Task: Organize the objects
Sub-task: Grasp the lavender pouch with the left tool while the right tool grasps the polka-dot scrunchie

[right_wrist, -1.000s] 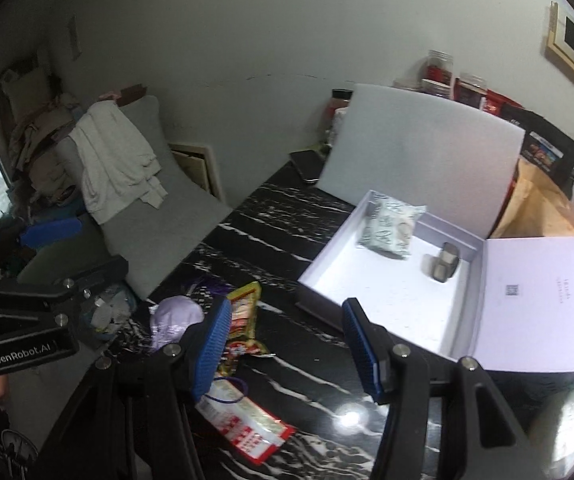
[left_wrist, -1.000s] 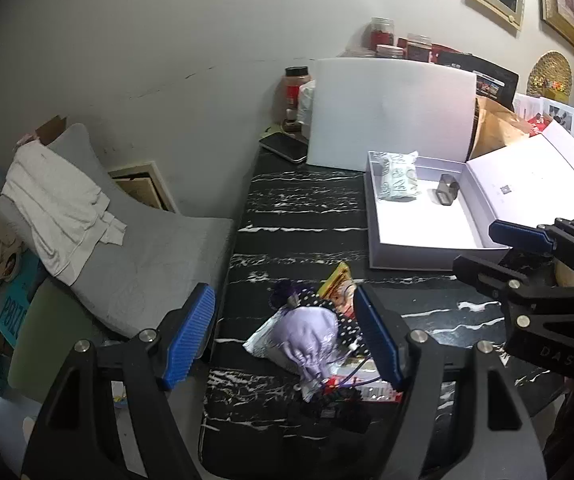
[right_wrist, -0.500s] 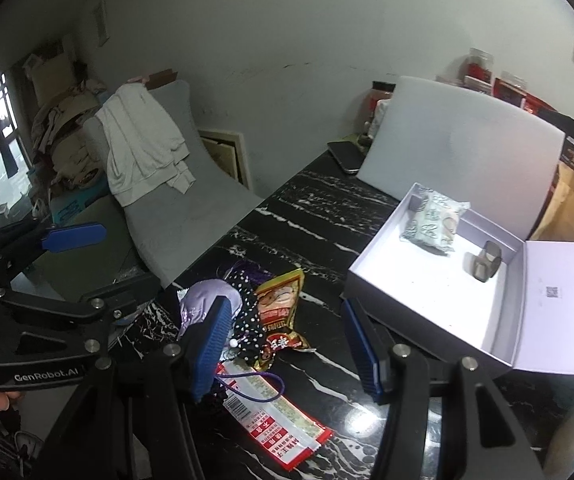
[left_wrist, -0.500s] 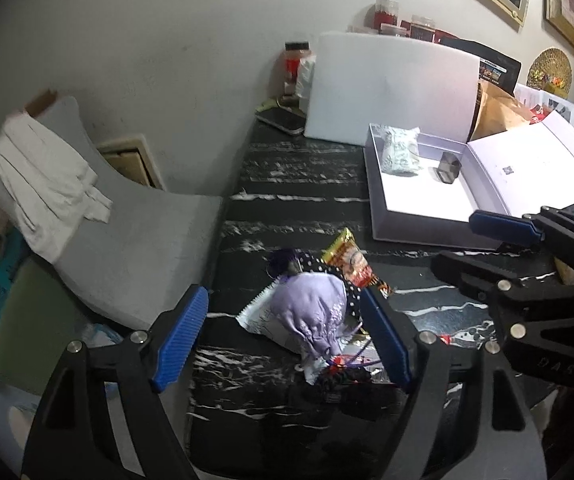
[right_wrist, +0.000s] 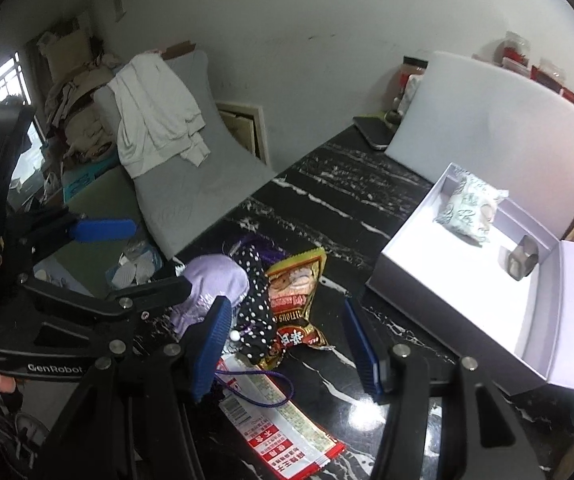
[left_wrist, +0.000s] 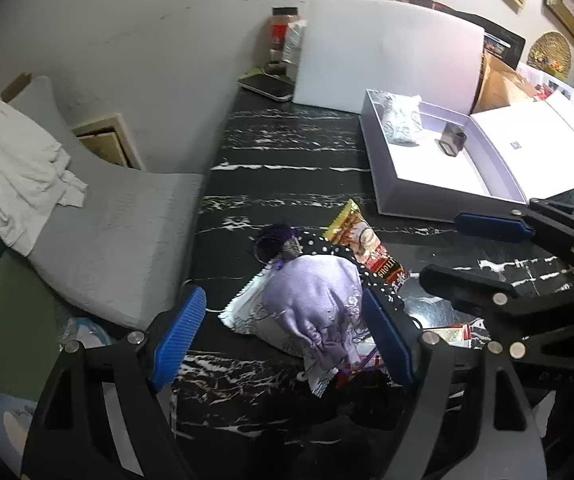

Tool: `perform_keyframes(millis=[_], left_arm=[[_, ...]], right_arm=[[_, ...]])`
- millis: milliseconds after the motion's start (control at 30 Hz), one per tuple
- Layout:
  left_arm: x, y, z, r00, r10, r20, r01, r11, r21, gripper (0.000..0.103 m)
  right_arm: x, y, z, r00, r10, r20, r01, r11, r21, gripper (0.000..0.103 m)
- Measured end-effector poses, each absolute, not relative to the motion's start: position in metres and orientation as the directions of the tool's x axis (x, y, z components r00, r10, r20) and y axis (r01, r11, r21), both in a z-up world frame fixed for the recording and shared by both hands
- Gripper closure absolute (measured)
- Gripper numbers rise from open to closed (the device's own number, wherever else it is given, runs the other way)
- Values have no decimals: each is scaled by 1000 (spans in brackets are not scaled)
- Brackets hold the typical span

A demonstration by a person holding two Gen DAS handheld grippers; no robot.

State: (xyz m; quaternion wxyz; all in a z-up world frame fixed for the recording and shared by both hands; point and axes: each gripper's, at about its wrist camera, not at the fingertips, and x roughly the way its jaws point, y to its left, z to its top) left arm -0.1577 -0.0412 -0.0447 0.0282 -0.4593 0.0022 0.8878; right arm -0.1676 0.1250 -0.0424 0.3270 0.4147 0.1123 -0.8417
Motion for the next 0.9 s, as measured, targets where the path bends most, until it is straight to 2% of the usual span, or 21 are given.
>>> perform_keyframes(millis=[333, 400, 433, 467, 633, 900], left_arm=[[-181, -31, -75, -535, 98, -839, -126, -991, -36, 23], [-182, -31, -80, -534, 107, -839, -139, -990, -38, 28], [-181, -31, -81, -535, 117, -836, -148, -988, -43, 41], [-180, -32, -81, -536, 125, -835, -154, -987, -49, 43], [-174, -43, -79, -550, 164, -819, -150, -984, -96, 49], [-157, -62, -71, -569, 156, -807, -102, -988, -119, 49]], right_arm=[[-188, 130, -63, -405, -447, -798, 635, -765, 106, 45], [-190, 129, -64, -399, -447, -800, 638, -763, 108, 45], [-191, 128, -65, -397, -448, -801, 639, -762, 109, 45], [-192, 127, -66, -393, -451, -802, 642, -759, 112, 45], [-193, 120, -67, -373, -472, -798, 666, -736, 124, 45], [-184, 96, -75, -345, -480, -807, 718, -688, 102, 45]])
